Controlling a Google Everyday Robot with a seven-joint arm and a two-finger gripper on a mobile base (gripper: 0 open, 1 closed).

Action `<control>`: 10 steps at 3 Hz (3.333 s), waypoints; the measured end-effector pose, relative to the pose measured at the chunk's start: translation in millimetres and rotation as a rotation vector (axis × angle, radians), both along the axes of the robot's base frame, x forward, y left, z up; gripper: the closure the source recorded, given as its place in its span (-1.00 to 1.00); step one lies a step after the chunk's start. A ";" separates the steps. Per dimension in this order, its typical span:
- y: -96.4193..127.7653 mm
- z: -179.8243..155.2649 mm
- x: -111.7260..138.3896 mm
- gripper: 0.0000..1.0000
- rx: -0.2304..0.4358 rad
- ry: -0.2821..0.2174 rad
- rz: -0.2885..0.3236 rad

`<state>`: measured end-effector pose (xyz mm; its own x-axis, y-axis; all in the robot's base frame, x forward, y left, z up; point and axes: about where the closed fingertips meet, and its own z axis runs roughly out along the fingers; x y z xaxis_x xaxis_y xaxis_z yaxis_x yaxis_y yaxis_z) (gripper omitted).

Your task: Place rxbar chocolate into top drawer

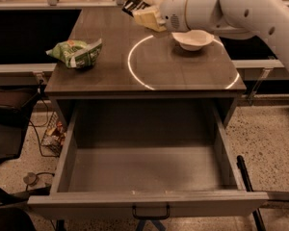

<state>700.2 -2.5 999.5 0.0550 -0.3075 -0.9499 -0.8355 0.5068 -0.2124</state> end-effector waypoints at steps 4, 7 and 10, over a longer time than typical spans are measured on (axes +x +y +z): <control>-20.7 -62.3 -63.6 1.00 -0.031 0.002 0.125; 1.8 -163.6 -194.2 1.00 -0.086 0.151 0.430; -66.7 -295.5 -265.4 1.00 0.039 0.395 0.400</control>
Offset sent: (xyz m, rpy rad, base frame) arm -0.0774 -0.0553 -0.0811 -0.0528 -0.0299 0.1554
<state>434.8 -69.1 704.1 -0.2027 -0.2999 -0.9322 -0.9763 0.1357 0.1686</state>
